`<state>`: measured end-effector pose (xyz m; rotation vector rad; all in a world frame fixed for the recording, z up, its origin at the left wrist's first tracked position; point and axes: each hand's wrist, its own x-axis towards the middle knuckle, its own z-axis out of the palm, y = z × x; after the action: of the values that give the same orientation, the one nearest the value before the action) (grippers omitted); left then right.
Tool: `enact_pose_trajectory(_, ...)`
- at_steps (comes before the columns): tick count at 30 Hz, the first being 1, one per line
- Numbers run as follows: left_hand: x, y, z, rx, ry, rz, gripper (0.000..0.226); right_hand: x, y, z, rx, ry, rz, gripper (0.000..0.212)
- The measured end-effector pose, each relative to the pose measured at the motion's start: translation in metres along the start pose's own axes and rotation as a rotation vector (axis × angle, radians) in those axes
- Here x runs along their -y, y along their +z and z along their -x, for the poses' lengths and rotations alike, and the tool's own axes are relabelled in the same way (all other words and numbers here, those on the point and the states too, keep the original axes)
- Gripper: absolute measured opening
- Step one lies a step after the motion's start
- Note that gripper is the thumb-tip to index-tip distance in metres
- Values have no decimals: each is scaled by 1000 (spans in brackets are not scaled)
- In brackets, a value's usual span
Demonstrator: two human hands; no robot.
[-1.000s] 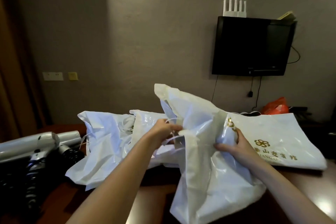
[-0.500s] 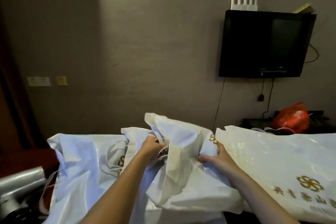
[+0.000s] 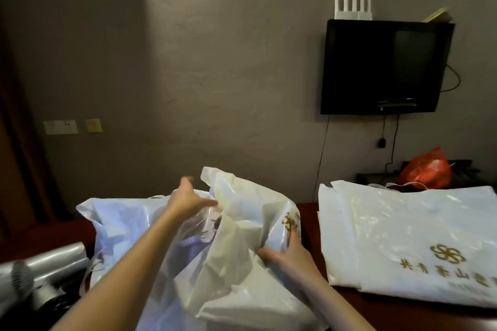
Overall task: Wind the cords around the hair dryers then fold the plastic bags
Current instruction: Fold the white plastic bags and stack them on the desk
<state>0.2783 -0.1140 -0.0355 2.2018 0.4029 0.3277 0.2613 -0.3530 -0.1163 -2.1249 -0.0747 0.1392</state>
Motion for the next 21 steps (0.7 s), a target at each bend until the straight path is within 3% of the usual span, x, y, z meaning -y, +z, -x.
enact_pose_trajectory(3, -50, -21, 15, -48, 221, -306, 73, 3, -9, -1, -33, -54, 149, 97)
enact_pose_trajectory(6, -81, 6, 54, 209, 303, -684, 54, 9, -20, -5, -93, -57, 416, 97)
enact_pose_trajectory(9, -50, 55, 86, 386, 238, -890, 53, 12, -17, -4, -241, -231, 363, 85)
enact_pose_trajectory(12, 1, 73, 97, 231, 295, -964, 55, -1, 2, 3, -171, -398, 458, 62)
enact_pose_trajectory(14, 14, 78, 99, 139, 352, -999, 57, -11, 7, 1, -83, -386, 537, 57)
enact_pose_trajectory(18, 14, 84, 101, 136, 317, -1076, 57, -3, -10, -1, 103, -322, 546, 60)
enact_pose_trajectory(21, -1, 85, 101, 105, 261, -1204, 56, -10, -28, 22, 53, -381, 453, 54)
